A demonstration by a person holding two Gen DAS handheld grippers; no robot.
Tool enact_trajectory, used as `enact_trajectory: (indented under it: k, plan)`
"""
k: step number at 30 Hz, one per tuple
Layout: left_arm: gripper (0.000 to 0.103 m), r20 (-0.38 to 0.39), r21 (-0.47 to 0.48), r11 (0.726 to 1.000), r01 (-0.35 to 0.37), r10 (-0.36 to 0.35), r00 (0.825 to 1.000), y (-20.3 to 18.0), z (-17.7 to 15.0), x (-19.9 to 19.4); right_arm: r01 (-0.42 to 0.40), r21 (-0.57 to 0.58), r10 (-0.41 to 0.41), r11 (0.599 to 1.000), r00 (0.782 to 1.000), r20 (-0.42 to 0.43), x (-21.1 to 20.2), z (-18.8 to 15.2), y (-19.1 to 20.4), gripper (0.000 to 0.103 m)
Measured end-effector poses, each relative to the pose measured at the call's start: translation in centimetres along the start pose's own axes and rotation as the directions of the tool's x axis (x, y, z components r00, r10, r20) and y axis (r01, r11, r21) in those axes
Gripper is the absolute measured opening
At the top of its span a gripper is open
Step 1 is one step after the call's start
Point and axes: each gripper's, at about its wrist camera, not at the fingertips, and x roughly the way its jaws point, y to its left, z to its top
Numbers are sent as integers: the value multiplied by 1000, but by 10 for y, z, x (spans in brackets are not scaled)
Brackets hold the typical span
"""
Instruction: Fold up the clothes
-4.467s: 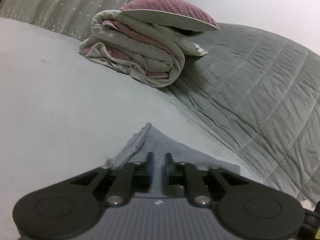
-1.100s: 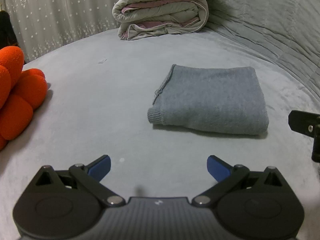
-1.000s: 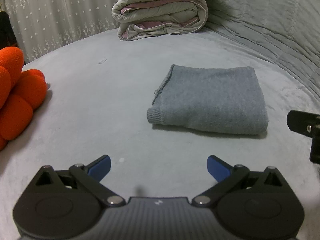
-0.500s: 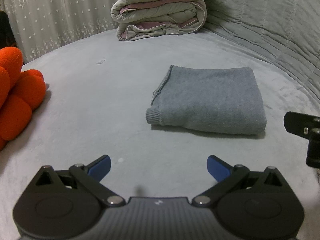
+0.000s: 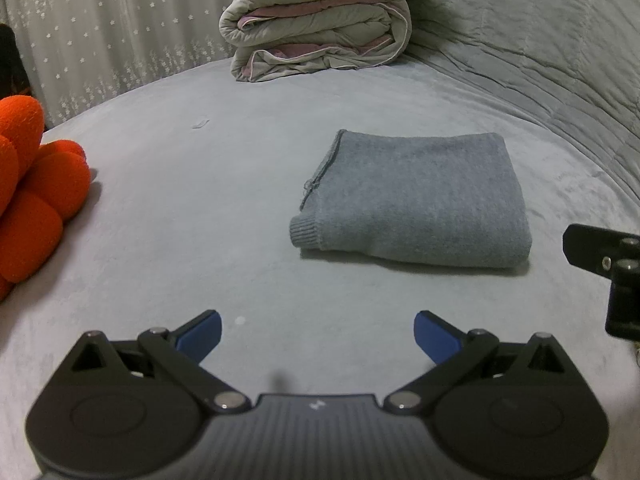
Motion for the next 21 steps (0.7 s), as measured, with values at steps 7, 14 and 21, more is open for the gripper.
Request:
enact_trajectory:
  k: [7,14,21]
  plan:
    - [102,-2,-1,1000,1,-1,1000,1,0,0,2,1,-2,1000,1000,-1,0,0,0,103]
    - [102,-4,-1,1000,1,-1,1000,1,0,0,1,-5,-1,1000,1000,-3,1,0,0,103]
    - [102,-8,-4,1000,0,0,1000,0,-1,3,-5,-4,5,1000,1000,-10,3,-1,0,103]
